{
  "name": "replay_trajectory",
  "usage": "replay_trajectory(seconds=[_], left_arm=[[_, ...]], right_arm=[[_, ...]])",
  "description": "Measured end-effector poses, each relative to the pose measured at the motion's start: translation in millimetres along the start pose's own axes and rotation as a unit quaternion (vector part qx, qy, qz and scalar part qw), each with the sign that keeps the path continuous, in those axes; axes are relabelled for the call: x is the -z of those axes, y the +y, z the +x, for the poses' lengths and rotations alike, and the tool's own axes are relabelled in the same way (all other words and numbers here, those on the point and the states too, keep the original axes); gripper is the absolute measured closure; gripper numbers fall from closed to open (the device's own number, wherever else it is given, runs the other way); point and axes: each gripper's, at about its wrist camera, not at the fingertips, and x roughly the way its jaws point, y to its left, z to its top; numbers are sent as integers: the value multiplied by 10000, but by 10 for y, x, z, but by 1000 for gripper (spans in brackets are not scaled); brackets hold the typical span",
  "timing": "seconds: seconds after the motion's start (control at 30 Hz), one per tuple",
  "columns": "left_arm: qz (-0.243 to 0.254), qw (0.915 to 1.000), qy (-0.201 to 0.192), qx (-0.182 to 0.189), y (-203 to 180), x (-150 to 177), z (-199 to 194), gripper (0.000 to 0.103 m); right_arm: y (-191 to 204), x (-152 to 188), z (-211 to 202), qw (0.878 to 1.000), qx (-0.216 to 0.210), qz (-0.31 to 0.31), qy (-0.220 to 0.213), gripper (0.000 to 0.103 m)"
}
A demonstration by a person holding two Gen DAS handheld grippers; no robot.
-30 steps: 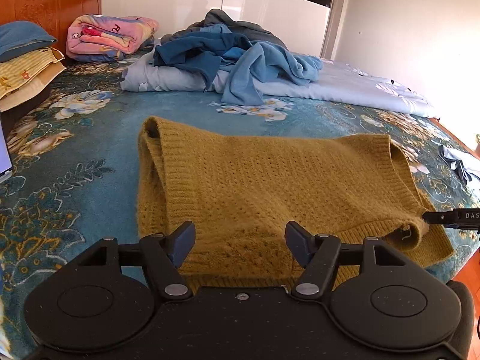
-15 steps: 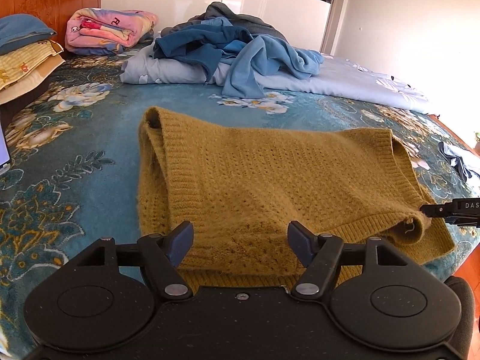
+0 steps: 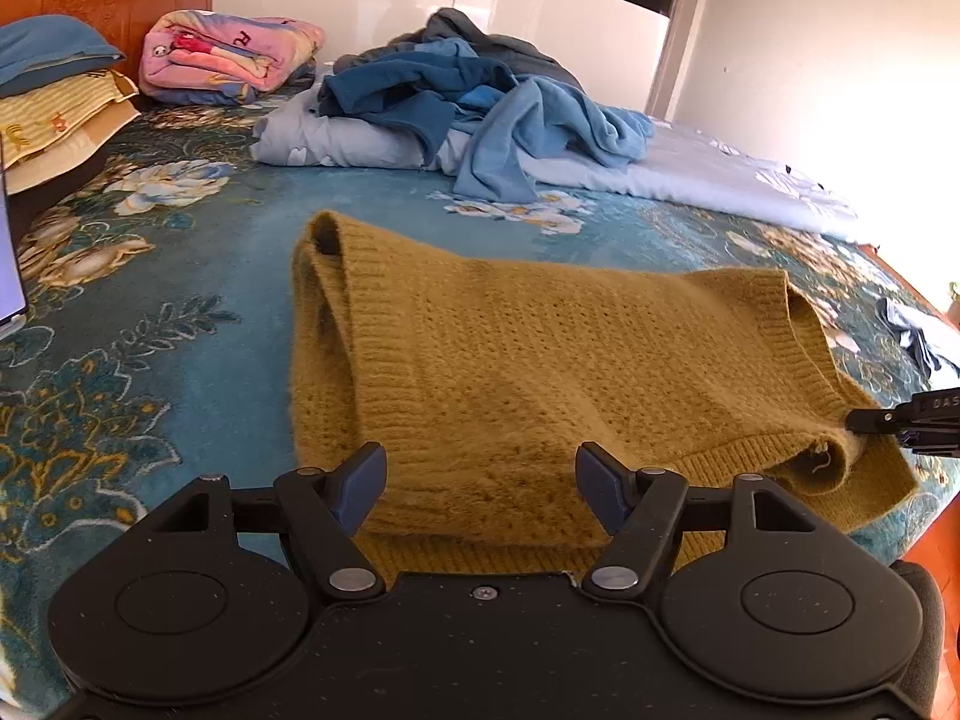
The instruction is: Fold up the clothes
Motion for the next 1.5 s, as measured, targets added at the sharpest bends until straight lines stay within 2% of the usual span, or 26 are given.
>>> replay_trajectory(seconds=[0.13, 0.3, 0.43, 0.6, 0.73, 0.8, 0.93, 1.03, 1.07, 1.13, 1.17, 1.3, 1.37, 1.43, 1.5], left_arm=[[-269, 9994, -159, -143, 185, -9, -91, 35], [-579, 9971, -409, -287, 437, -25, -245, 34], [-856, 9941, -517, -422, 687, 4, -337, 34], [-1184, 9896, -487, -658, 1003, 108, -422, 34], [-1426, 9859, -379, -788, 1204, 208, -448, 34], [-1484, 9850, -355, -802, 1266, 234, -449, 34], [-1494, 9860, -360, -650, 1313, 178, -388, 34], [-1367, 9884, -501, -427, 1282, 26, -308, 34], [-1311, 9892, -559, -331, 1267, -41, -286, 34], [-1163, 9909, -669, -76, 1214, -181, -224, 30], [-1072, 9916, -715, 71, 1179, -250, -190, 29], [-452, 9953, -676, 529, 948, -495, 79, 25], [-145, 9961, -521, 698, 827, -591, 302, 25], [-79, 9968, -173, 779, 755, -651, 581, 25], [-161, 9980, 129, 602, 727, -665, 789, 26]], right_arm=[[387, -148, -184, 9983, -224, -445, -304, 89], [1238, -284, -197, 9858, -747, -1454, -388, 89], [1987, -276, -15, 9678, -1297, -2145, -243, 89], [2887, 39, 464, 9352, -1711, -3072, 422, 89], [3177, 445, 982, 9196, -1606, -3388, 1175, 89], [3208, 579, 1127, 9157, -1494, -3469, 1371, 89], [3258, 712, 1164, 9051, -1356, -3777, 1402, 83], [3290, 748, 1019, 8917, -1579, -4025, 1338, 71], [3273, 735, 954, 8908, -1682, -4011, 1311, 73], [3180, 689, 791, 8957, -1841, -3878, 1161, 70], [3095, 643, 708, 9037, -1827, -3738, 1006, 64], [2466, 428, 495, 9453, -1222, -2961, 618, 63], [2154, 369, 433, 9604, -923, -2567, 574, 63], [1909, 345, 376, 9710, -771, -2200, 535, 63], [1700, 337, 319, 9786, -664, -1887, 485, 63]])
